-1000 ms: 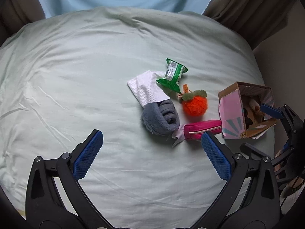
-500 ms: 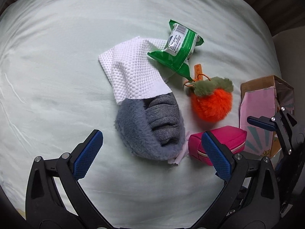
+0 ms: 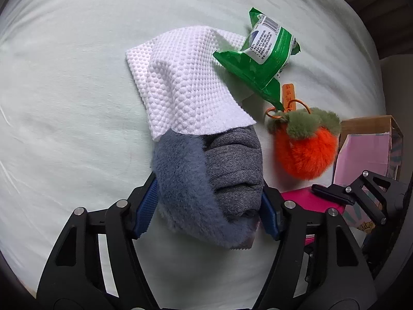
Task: Organize soft objects
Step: 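Grasp the grey fuzzy sock with the left tool while the right tool grasps the pink pouch, then carry the grey sock and pink pouch into the box and open both tools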
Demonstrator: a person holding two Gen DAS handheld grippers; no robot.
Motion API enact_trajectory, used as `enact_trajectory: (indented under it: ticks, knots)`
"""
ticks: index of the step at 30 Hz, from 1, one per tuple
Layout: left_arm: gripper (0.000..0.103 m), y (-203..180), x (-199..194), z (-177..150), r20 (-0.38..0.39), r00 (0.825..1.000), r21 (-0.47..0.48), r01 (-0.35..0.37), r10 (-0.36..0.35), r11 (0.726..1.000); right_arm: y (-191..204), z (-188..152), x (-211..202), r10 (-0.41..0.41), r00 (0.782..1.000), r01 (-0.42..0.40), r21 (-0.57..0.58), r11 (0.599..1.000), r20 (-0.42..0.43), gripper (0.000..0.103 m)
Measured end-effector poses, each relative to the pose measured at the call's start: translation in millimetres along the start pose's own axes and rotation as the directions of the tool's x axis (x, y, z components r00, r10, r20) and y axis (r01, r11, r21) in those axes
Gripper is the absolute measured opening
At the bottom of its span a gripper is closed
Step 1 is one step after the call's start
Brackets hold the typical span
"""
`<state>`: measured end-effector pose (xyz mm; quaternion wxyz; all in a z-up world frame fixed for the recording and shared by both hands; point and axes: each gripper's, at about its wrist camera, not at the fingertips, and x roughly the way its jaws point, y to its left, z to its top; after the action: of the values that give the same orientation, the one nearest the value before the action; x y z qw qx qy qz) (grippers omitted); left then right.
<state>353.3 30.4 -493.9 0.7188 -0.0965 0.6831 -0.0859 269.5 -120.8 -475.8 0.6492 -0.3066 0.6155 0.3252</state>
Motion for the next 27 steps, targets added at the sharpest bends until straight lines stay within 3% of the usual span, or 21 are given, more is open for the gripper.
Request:
enact_trajectory:
  ticks: [4, 10, 20, 27]
  knots:
    - [0.054, 1.2, -5.4, -5.5, 0.01, 1.0, 0.0, 0.006, -0.006, 1.0, 1.5, -2.4, -3.9, 0.004, 1.0, -0.004, 0.014, 1.0, 0.009, 0.036]
    - [0.051, 0.5, -27.1, -12.6, 0.031, 0.999, -0.003, 0.012, -0.012, 1.0, -2.9, -4.5, -20.9, -0.006, 1.0, 0.004, 0.069, 0.998, 0.026, 0.029]
    - [0.05, 13.3, -77.7, -33.8, 0.1, 0.995, -0.019, 0.023, -0.021, 1.0, -29.1, -12.1, -64.4, -0.005, 0.996, -0.018, 0.263, 0.965, 0.084, 0.027]
    - [0.05, 25.4, -125.0, -61.5, 0.16, 0.987, -0.026, 0.036, -0.031, 0.999, -8.2, -24.8, -108.8, -0.029, 0.99, -0.021, 0.352, 0.936, 0.138, 0.027]
